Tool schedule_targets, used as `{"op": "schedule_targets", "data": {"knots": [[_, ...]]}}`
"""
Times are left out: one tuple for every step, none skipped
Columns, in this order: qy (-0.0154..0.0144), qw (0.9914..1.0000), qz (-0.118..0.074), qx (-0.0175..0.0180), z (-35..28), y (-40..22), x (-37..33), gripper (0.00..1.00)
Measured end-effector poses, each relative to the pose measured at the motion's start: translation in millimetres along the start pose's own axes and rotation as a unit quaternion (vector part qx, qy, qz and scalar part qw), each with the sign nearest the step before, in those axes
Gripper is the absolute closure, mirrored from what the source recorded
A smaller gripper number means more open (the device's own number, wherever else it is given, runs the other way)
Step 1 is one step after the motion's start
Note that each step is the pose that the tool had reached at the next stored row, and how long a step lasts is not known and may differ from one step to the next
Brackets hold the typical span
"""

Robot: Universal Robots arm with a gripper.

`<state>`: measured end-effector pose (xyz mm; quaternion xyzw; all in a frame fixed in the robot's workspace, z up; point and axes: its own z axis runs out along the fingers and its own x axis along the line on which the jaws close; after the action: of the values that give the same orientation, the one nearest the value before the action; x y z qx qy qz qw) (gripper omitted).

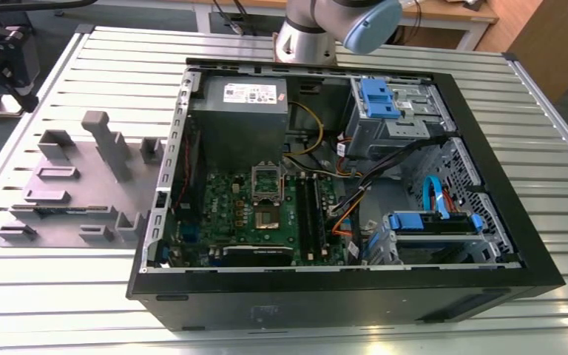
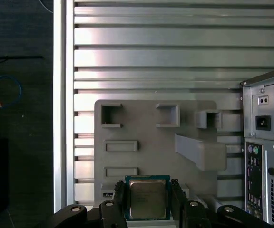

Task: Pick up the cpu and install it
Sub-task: 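Pick up the cpu and move it towards the insertion slot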

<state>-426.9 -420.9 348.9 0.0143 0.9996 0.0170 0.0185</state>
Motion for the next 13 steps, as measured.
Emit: {"op": "schedule_targets", "data": {"knots": [[0.0,1.0,0.0,0.0,0.0,0.0,-0.1,0.53],[0.0001,1.0,0.0,0.0,-0.1,0.0,-0.1,0.53],[0.0001,1.0,0.0,0.0,-0.1,0.0,-0.2,0.53],[0.0001,1.0,0.0,0.0,-0.1,0.0,-0.2,0.53],[0.0,1.0,0.0,0.0,0.0,0.0,-0.2,0.53],[0.0,1.0,0.0,0.0,-0.1,0.0,-0.2,0.53],[0.0001,1.0,0.0,0.0,-0.1,0.0,-0.2,0.53],[0.0003,1.0,0.0,0.0,0.0,0.0,-0.5,0.53],[0.0008,1.0,0.0,0.0,-0.1,0.0,-1.0,0.53],[0.0015,1.0,0.0,0.0001,-0.1,0.0,-1.4,0.53],[0.0022,1.0,0.0,0.0003,0.1,0.0,-1.9,0.53],[0.0032,0.99999,0.0,0.0011,0.2,0.1,-2.5,0.53],[0.0043,0.99999,0.0,0.0022,0.3,0.1,-3.2,0.53]]}}
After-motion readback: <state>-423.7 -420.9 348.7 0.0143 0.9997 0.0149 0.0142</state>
